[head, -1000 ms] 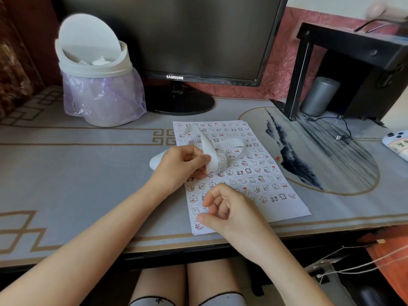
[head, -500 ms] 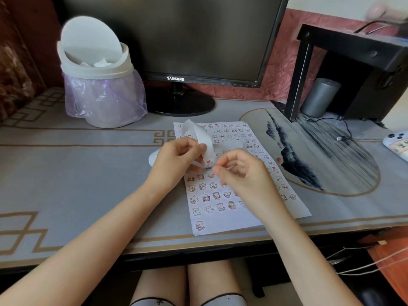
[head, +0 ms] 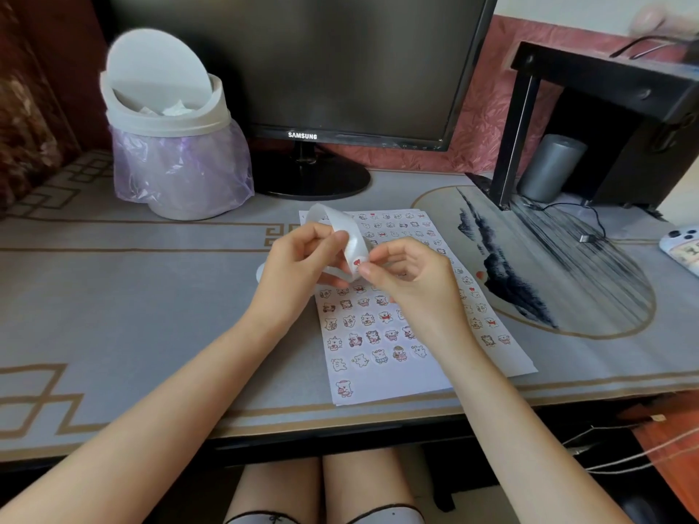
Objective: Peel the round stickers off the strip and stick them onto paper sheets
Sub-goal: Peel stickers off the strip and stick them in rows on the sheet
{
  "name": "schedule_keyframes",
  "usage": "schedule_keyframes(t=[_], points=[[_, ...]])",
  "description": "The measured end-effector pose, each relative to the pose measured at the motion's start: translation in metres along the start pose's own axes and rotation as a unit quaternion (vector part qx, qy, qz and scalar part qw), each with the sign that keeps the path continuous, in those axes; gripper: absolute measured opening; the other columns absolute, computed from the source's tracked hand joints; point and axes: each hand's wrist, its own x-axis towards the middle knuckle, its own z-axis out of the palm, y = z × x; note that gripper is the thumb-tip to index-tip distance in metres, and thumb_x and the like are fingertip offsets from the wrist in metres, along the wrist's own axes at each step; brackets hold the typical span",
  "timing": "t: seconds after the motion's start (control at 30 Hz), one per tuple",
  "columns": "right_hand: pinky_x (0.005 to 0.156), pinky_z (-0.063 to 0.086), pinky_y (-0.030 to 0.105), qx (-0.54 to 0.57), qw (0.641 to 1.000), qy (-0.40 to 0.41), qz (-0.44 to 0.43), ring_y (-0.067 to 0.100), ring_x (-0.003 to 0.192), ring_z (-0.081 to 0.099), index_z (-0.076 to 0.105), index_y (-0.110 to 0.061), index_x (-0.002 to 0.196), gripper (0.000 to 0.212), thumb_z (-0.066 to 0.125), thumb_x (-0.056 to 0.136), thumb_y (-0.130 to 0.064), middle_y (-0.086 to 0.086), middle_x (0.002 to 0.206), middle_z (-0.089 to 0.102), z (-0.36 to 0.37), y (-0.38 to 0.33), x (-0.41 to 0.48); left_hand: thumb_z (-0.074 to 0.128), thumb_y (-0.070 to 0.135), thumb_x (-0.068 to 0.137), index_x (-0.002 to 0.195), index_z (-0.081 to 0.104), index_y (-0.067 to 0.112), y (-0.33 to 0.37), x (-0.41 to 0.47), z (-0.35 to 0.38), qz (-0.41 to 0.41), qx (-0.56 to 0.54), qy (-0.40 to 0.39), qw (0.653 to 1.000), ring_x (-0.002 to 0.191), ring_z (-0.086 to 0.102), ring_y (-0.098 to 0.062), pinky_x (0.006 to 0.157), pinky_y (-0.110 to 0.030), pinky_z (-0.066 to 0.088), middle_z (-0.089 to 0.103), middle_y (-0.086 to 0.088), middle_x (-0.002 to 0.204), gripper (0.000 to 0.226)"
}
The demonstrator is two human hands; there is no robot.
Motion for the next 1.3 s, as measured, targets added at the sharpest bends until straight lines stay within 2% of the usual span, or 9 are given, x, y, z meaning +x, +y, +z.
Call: schedule_keyframes(t=[0.13,0.3,0.4,0.5,0.57,0.67,0.9,1.03,1.3], points=[[0.073,0.051,0.021,0.026,1.000,-0.007,-0.009,0.008,0.074,0.062,0.066,-0.016,0.080,0.014,0.076,0.076,-0.007,-0.004,0.079,0.069,-0.0017,-0.0004,0.0013,0.054,0.014,0.095,0.090,0.060,-0.002,-0.0005,0.0004,0.0006,-0.009,0.004,0.005,1.000,0.064,0.065,-0.016,0.055,-0.022,0.054,0.066,-0.023,0.084,0.017],[0.074,0.053,0.024,0.065,0.998,0.005,0.008,0.010,0.073,0.063,0.066,-0.009,0.087,0.013,0.075,0.077,-0.006,0.005,0.080,0.069,-0.0036,0.0009,0.0012,0.059,0.017,0.092,0.085,0.065,0.004,-0.0018,0.0009,0.0018,-0.025,0.030,-0.014,0.999,0.067,0.065,-0.014,0.062,-0.024,0.056,0.065,-0.009,0.075,0.016],[0.077,0.054,0.032,0.060,0.998,0.009,0.016,0.016,0.075,0.065,0.064,-0.013,0.092,0.017,0.074,0.078,-0.009,0.008,0.085,0.070,-0.0034,0.0031,0.0002,0.062,0.012,0.090,0.082,0.065,0.006,-0.0038,0.0005,0.0012,-0.018,0.054,-0.029,0.998,0.066,0.064,-0.012,0.063,-0.021,0.053,0.066,-0.010,0.073,0.010],[0.074,0.054,0.034,0.030,0.999,0.021,-0.012,0.019,0.077,0.066,0.063,-0.019,0.094,0.017,0.073,0.080,-0.013,0.000,0.087,0.070,-0.0046,0.0037,-0.0013,0.061,0.010,0.090,0.082,0.065,0.005,-0.0037,0.0004,0.0009,-0.015,0.046,-0.027,0.998,0.064,0.064,-0.009,0.060,-0.019,0.053,0.066,-0.008,0.071,0.010],[0.070,0.052,0.029,0.007,0.999,0.024,-0.037,0.016,0.076,0.065,0.065,-0.019,0.091,0.014,0.072,0.081,-0.013,-0.003,0.084,0.069,-0.0051,0.0028,-0.0014,0.061,0.010,0.090,0.083,0.065,0.004,-0.0036,0.0003,0.0014,-0.014,0.044,-0.029,0.999,0.064,0.064,-0.008,0.060,-0.019,0.053,0.066,-0.007,0.070,0.010],[0.065,0.046,0.016,-0.015,0.998,0.023,-0.058,0.008,0.073,0.062,0.068,-0.019,0.087,0.011,0.071,0.081,-0.010,-0.006,0.082,0.069,-0.0039,0.0009,-0.0012,0.060,0.010,0.090,0.086,0.065,0.001,-0.0042,0.0003,0.0019,-0.009,0.048,-0.034,0.998,0.065,0.064,-0.009,0.062,-0.020,0.054,0.065,-0.006,0.070,0.011],[0.071,0.052,0.023,-0.019,0.998,0.030,-0.054,0.012,0.076,0.065,0.071,-0.017,0.087,0.010,0.072,0.081,-0.009,-0.005,0.081,0.071,-0.0045,0.0030,-0.0004,0.060,0.010,0.091,0.090,0.066,-0.003,-0.0058,0.0007,0.0007,-0.001,0.054,-0.044,0.998,0.069,0.064,-0.011,0.064,-0.022,0.055,0.066,-0.006,0.072,0.015],[0.069,0.048,0.016,-0.019,0.998,0.029,-0.058,0.009,0.074,0.064,0.072,-0.015,0.086,0.009,0.072,0.080,-0.008,-0.006,0.079,0.070,-0.0054,0.0033,-0.0002,0.060,0.011,0.091,0.090,0.067,-0.002,-0.0063,0.0008,0.0008,-0.003,0.061,-0.047,0.997,0.070,0.065,-0.012,0.066,-0.023,0.055,0.067,-0.007,0.073,0.014],[0.068,0.051,0.021,-0.035,0.997,0.025,-0.070,0.016,0.072,0.065,0.070,-0.017,0.084,0.011,0.072,0.080,-0.007,-0.003,0.078,0.070,-0.0055,0.0040,-0.0005,0.061,0.011,0.090,0.085,0.067,0.002,-0.0063,0.0012,0.0029,-0.029,0.057,-0.038,0.997,0.069,0.064,-0.013,0.066,-0.025,0.056,0.066,-0.009,0.072,0.013]])
